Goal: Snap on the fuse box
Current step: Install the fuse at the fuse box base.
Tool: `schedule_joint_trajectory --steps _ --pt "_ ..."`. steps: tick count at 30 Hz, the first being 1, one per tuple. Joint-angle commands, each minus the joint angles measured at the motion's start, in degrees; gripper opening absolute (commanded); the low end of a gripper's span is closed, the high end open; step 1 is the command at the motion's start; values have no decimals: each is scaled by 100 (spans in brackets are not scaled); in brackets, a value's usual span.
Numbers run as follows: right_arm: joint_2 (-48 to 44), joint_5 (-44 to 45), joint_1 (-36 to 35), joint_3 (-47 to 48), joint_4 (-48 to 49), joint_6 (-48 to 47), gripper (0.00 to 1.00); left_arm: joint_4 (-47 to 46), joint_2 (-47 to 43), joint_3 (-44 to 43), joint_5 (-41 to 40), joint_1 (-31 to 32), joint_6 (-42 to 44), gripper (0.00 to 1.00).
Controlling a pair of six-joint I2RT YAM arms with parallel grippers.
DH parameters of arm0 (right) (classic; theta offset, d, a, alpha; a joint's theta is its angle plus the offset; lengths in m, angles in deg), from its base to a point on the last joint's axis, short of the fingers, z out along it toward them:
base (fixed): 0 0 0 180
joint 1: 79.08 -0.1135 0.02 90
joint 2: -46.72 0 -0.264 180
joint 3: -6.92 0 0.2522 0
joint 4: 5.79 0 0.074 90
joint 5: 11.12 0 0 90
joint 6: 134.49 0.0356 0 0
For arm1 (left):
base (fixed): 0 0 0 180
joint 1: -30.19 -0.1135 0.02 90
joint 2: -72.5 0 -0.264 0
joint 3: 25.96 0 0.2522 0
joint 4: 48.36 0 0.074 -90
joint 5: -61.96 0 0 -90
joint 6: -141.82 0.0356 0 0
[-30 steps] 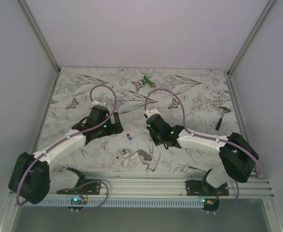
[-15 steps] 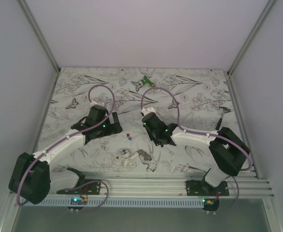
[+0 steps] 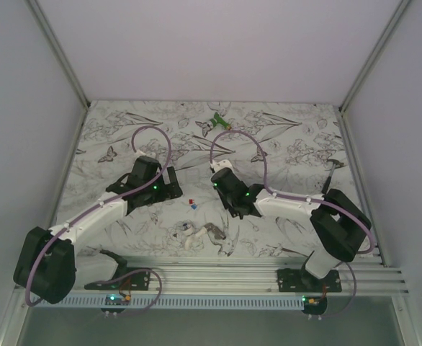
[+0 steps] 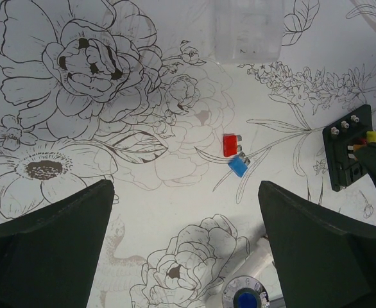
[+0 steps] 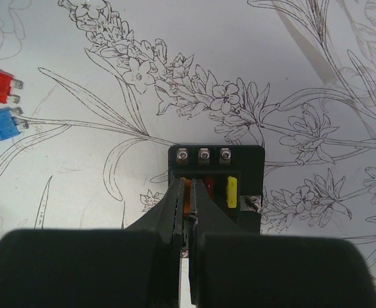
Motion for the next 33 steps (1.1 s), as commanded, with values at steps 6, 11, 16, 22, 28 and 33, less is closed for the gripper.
schedule_joint_trajectory --steps 6,11,16,22,28,33 --pt "-92 250 -54 198 -46 39 0 167 23 -112 51 -50 -54 99" --pt "45 238 -60 198 -41 71 0 172 29 -114 60 -57 -68 99" --pt "145 245 -66 198 -30 90 0 171 31 -119 68 -57 -67 99" --pt "242 290 -98 189 -45 87 0 171 30 -113 62 -57 -79 99" --pt "365 505 -214 239 -143 67 0 172 15 -110 54 -56 -92 99" --pt "560 693 -361 294 -270 169 0 166 3 -96 41 -57 -94 99"
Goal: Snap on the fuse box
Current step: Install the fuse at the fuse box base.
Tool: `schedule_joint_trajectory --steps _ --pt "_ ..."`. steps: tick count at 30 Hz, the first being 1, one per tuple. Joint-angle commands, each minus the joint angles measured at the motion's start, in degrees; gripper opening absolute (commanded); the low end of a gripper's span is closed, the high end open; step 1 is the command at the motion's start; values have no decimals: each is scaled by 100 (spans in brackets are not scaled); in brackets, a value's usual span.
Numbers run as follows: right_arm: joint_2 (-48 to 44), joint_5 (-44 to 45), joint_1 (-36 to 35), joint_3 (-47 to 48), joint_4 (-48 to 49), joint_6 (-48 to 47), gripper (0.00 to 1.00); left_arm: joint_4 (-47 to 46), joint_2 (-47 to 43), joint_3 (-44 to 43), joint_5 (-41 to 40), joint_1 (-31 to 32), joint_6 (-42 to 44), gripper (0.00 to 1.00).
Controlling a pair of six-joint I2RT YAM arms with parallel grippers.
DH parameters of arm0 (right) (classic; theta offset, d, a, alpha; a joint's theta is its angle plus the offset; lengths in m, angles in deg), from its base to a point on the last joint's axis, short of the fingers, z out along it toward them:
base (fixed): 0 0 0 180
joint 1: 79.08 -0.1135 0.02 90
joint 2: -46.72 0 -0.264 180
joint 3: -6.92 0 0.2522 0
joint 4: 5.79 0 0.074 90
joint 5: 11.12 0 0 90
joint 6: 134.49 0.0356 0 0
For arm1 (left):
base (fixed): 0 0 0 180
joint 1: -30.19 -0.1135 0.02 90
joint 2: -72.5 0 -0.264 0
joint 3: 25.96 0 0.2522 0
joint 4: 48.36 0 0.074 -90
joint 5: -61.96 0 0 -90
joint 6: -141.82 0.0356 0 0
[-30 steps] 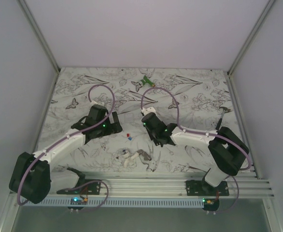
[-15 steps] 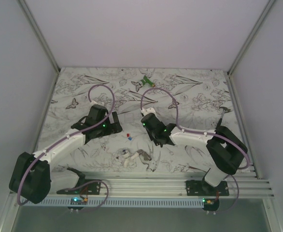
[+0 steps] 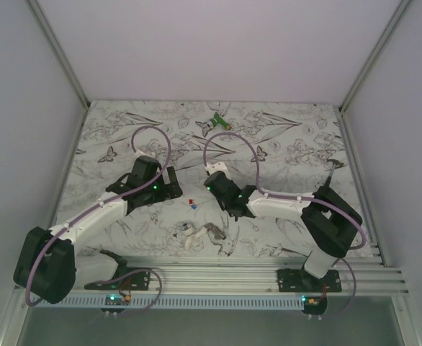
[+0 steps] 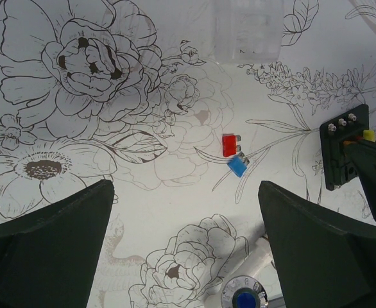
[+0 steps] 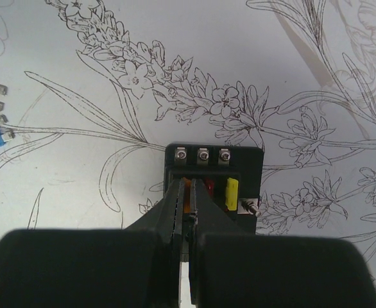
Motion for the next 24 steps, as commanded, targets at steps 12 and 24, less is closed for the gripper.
schedule_joint_trajectory --steps 12,24 --pt "513 133 -217 -173 -516 791 0 181 -37 -88 25 -62 -70 99" --pt "954 12 45 -318 -844 1484 0 193 -108 -73 23 -70 -93 99"
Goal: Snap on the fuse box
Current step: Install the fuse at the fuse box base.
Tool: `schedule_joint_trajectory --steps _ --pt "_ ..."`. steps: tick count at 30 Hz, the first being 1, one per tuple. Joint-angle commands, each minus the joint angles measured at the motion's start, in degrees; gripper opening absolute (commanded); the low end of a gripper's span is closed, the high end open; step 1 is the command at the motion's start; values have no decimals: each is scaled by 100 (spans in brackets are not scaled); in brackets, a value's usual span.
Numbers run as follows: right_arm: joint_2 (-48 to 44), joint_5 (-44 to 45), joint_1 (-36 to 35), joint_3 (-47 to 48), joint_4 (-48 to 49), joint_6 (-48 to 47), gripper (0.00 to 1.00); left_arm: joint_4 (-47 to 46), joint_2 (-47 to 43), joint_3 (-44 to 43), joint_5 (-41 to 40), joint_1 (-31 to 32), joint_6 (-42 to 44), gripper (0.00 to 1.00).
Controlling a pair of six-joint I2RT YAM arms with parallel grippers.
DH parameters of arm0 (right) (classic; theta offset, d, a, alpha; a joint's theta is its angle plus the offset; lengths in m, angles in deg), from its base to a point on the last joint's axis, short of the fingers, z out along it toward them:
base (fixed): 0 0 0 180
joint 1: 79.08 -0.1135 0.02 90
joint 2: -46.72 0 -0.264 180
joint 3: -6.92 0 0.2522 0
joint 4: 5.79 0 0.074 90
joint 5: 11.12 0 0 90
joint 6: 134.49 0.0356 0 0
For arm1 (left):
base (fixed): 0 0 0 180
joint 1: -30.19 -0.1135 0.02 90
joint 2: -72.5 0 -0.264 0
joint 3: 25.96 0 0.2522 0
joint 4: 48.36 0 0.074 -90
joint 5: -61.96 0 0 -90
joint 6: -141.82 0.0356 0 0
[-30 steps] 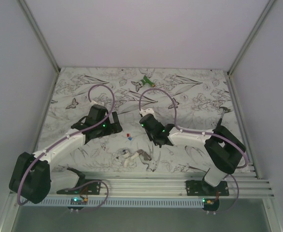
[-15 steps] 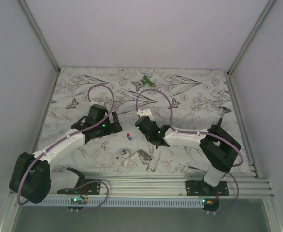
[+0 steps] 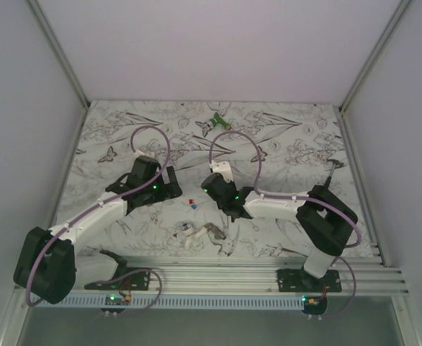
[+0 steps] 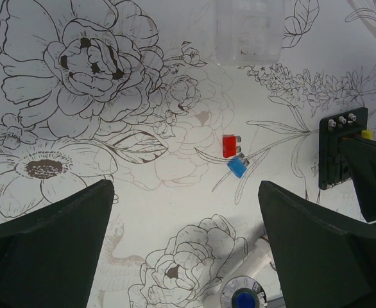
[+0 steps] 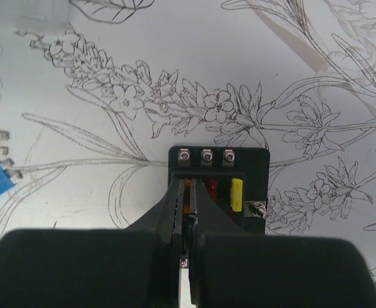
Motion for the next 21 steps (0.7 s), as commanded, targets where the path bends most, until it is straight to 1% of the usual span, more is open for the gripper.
schedule_joint_trajectory --steps 1,8,13,21 --pt "743 -648 273 -324 -943 474 0 191 -119 -63 12 -46 -73 99" --pt "1229 -867 559 -87 -1566 761 0 196 -195 -44 -8 -45 -77 99" --pt "1629 -1229 809 -29 -1845 953 0 196 -204 -41 5 -47 -74 99" --pt "2397 -1440 914 376 -2435 810 0 200 -204 -43 30 -47 -85 99"
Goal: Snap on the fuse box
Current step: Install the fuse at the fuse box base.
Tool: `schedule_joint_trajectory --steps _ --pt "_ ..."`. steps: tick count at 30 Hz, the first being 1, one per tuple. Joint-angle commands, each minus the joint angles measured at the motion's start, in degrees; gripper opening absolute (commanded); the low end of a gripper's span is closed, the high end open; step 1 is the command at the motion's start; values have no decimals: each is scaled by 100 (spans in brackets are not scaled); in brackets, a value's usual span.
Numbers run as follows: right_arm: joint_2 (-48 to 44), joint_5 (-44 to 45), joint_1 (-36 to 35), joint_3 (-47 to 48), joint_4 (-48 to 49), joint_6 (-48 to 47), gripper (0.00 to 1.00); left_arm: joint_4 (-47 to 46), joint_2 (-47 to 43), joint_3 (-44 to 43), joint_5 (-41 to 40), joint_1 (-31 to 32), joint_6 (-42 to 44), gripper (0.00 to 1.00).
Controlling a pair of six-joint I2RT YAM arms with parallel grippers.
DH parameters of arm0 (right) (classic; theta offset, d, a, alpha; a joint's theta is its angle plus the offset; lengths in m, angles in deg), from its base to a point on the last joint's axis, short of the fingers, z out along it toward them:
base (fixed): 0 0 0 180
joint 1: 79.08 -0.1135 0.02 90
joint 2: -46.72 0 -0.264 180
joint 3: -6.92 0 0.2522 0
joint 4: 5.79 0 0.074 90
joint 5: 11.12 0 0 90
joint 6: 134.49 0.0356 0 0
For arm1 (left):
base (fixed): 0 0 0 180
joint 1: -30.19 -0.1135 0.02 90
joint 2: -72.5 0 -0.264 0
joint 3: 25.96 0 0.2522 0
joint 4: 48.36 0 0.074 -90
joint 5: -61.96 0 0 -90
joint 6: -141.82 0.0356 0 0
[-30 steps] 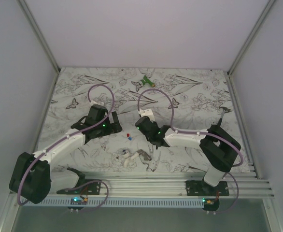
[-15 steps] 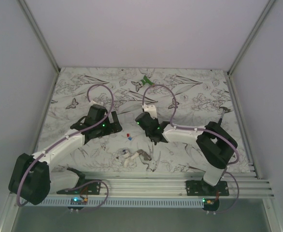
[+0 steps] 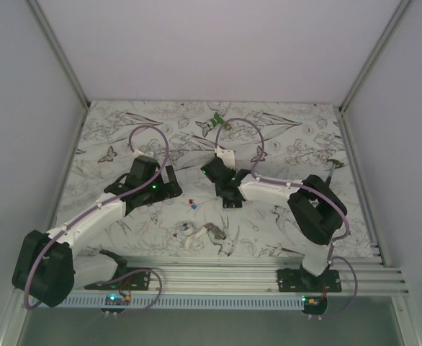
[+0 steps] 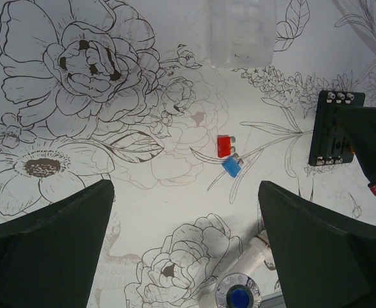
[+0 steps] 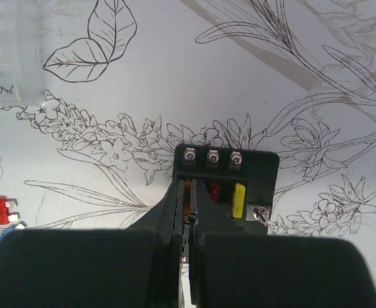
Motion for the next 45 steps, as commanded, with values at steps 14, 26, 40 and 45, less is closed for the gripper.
schedule_joint_trajectory --steps 14,26,40,45 --pt "641 -1180 134 -254 -1701 -848 0 183 -220 -15 82 -43 -89 99" --pt "-362 -1012 119 271 -1352 -1870 14 183 -188 -103 231 -44 -252 99" --pt "-848 -2254 61 308 -215 -2699 42 569 172 -235 278 -396 -669 99" --pt "-218 -2555 -259 495 172 -2952 42 590 148 10 555 -907 -950 99"
